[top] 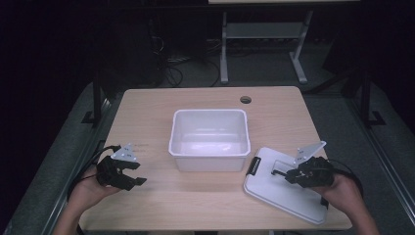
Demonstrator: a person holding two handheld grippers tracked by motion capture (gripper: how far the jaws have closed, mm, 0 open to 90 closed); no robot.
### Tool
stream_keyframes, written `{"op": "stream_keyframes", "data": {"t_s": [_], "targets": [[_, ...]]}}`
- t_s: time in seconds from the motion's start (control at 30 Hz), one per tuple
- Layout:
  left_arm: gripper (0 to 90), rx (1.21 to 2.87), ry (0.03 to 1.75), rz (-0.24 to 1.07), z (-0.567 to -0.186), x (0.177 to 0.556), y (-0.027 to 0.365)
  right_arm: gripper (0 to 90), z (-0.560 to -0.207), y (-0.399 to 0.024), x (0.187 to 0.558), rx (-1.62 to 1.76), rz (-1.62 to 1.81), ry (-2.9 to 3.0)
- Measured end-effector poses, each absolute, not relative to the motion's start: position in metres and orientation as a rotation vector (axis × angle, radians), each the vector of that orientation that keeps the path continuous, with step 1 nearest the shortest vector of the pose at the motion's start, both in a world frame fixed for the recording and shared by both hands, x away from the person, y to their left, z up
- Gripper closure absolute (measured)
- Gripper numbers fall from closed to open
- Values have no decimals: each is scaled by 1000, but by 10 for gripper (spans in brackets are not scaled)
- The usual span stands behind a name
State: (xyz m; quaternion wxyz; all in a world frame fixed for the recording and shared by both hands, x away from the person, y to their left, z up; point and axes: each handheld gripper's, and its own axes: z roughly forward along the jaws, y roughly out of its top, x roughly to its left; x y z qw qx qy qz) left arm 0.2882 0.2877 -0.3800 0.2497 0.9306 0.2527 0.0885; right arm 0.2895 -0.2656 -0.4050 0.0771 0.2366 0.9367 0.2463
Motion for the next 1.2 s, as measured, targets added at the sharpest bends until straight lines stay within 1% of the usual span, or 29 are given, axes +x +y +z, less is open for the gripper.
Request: {"op": "stream_keyframes", "data": {"t_s": [0.33, 0.67, 1.2], "targets": [[387, 2530, 699, 203, -400, 285, 290, 785, -404, -266, 292, 708, 727, 2814], [386, 2513, 706, 206, -406, 283, 293, 822, -402, -265, 295, 685, 718, 2826], [381, 2492, 713, 197, -421, 280, 291, 836, -402, -267, 301, 687, 739, 2840]]}}
